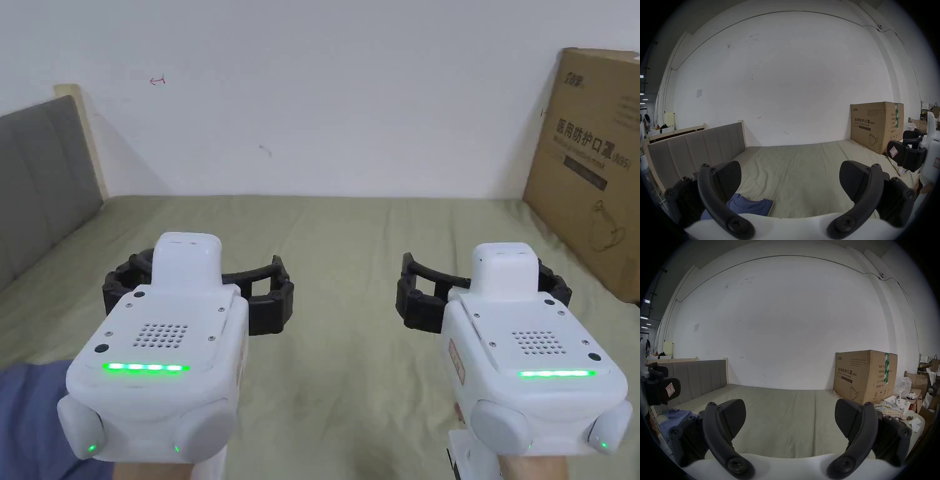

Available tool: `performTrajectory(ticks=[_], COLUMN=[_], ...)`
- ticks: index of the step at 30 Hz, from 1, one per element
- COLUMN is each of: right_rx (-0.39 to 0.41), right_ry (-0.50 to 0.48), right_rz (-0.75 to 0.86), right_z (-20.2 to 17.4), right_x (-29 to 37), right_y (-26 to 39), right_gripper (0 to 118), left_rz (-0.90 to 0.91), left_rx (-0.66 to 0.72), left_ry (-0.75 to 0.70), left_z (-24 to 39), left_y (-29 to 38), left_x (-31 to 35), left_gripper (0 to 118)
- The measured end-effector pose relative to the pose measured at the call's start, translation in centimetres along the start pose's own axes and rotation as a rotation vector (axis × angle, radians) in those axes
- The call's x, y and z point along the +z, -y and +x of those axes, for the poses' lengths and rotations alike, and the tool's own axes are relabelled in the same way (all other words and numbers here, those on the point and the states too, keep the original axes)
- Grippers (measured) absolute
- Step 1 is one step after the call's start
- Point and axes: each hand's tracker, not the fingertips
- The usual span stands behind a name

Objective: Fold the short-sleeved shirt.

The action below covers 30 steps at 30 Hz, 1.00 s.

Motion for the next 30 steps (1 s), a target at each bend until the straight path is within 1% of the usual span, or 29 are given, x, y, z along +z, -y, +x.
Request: performTrajectory(ticks=[4,6,9,15,16,18,20,30], right_rx=[-0.01,-0.01,0.022,-0.028,-0.023,0.012,0.028,-0.006], right_ry=[0.0,0.014,0.06,0.041,0.045,0.068,0.065,0.045], right_rz=[-0.003,-0.003,0.011,0.006,0.007,0.02,0.028,0.02], right_z=[0.05,0.01,-0.25,0.3,0.27,0.12,0.0,0.07], right_x=[0.0,0.07,0.15,0.16,0.17,0.37,0.61,0.48], right_y=[0.17,0.16,0.33,0.09,0.1,0.05,-0.01,-0.08], right_gripper=[113,113,113,113,113,113,113,113], left_rz=[0.002,0.004,0.003,0.01,0.01,0.014,0.014,0.015], left_rx=[-0.002,-0.004,-0.005,0.003,0.004,0.009,0.014,0.006], left_ry=[0.0,0.004,0.011,0.018,0.017,0.012,0.01,0.005], left_z=[0.05,0.08,0.1,0.14,0.14,0.09,0.01,0.0], left_y=[0.07,0.07,0.15,0.15,0.16,0.18,0.21,0.33], left_x=[0.01,0.03,0.05,0.2,0.21,0.23,0.21,0.3], left_gripper=[118,118,118,118,118,118,118,118])
